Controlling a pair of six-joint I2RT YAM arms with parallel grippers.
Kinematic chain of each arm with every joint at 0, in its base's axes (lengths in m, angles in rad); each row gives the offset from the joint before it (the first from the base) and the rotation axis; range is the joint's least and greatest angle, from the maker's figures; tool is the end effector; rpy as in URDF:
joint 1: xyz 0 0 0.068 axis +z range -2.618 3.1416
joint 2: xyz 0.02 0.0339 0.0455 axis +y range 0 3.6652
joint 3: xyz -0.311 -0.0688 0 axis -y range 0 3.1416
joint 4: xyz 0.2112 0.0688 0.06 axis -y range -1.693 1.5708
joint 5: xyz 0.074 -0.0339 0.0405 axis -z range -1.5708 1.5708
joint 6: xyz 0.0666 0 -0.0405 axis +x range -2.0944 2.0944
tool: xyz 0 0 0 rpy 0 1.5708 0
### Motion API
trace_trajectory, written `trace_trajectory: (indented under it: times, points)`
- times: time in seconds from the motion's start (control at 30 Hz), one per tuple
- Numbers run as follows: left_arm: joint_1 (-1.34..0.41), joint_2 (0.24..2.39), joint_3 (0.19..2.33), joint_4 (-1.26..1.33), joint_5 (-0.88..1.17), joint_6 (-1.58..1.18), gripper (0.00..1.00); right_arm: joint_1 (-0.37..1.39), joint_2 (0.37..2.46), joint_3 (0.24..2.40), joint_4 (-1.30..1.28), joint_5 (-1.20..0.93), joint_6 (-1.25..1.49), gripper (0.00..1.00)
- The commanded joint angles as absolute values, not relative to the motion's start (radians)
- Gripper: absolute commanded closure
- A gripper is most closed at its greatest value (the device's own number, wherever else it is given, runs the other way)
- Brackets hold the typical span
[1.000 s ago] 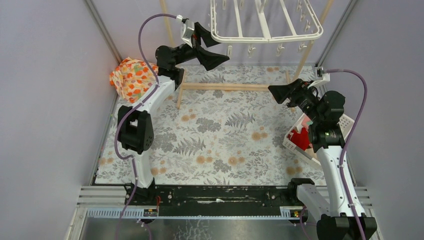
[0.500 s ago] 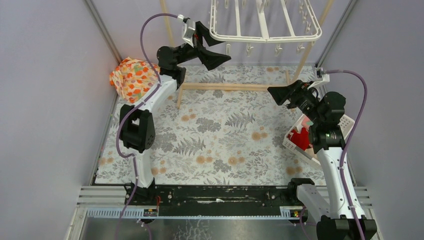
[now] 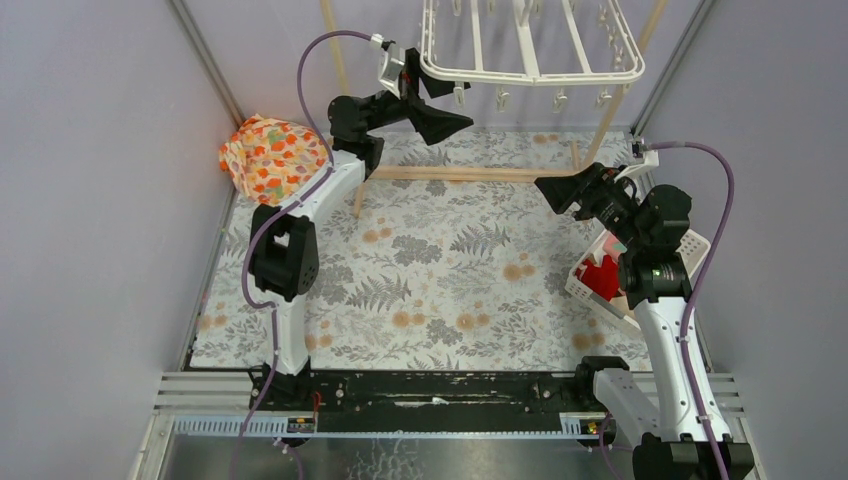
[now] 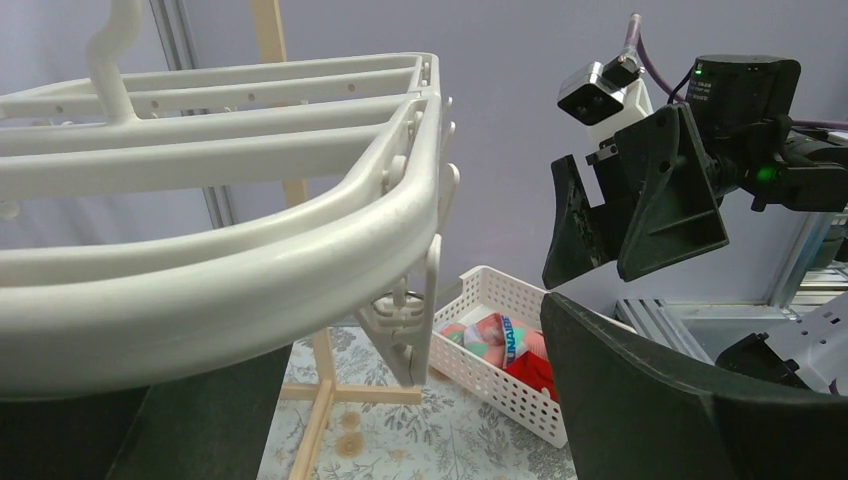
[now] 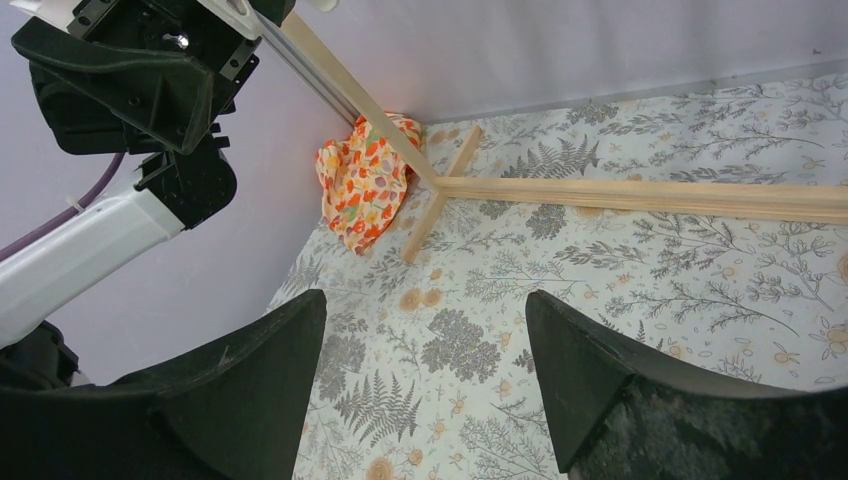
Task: Clip the socks to the hanger
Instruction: Open the clamp at the hanger.
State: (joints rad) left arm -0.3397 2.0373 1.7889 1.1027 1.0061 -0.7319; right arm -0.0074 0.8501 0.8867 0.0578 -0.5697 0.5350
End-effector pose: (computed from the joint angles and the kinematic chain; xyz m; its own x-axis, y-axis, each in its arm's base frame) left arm 0.4068 -0.2034 0.4802 0.0602 -0.4006 -0.9143 0.9969 0.0699 0.0350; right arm 0.1534 0.0348 0.4271 -0.1895 0.4307 -0.8824 -0.5046 0.7282 0.4638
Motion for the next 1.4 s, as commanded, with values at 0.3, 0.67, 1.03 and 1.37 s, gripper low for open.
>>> trace_trajectory:
  times: [0.3,0.67,1.03,1.37]
  points:
    - [-0.341,1.998,1.826,1.136,0.963,-0.717,0.01,-0.005,0.832,0.897,0.096,-0.601,0.53,0.19]
    - [-0.325,1.983,1.802,1.207,0.901,-0.762,0.01,-0.005,0.828,0.896,0.089,-0.6,0.528,0.19]
    - [-0.303,1.978,1.803,1.277,0.899,-0.833,0.03,-0.005,0.822,0.887,0.092,-0.598,0.534,0.19]
    - [-0.296,1.996,1.808,1.321,0.903,-0.881,0.17,-0.005,0.816,0.883,0.091,-0.594,0.536,0.19]
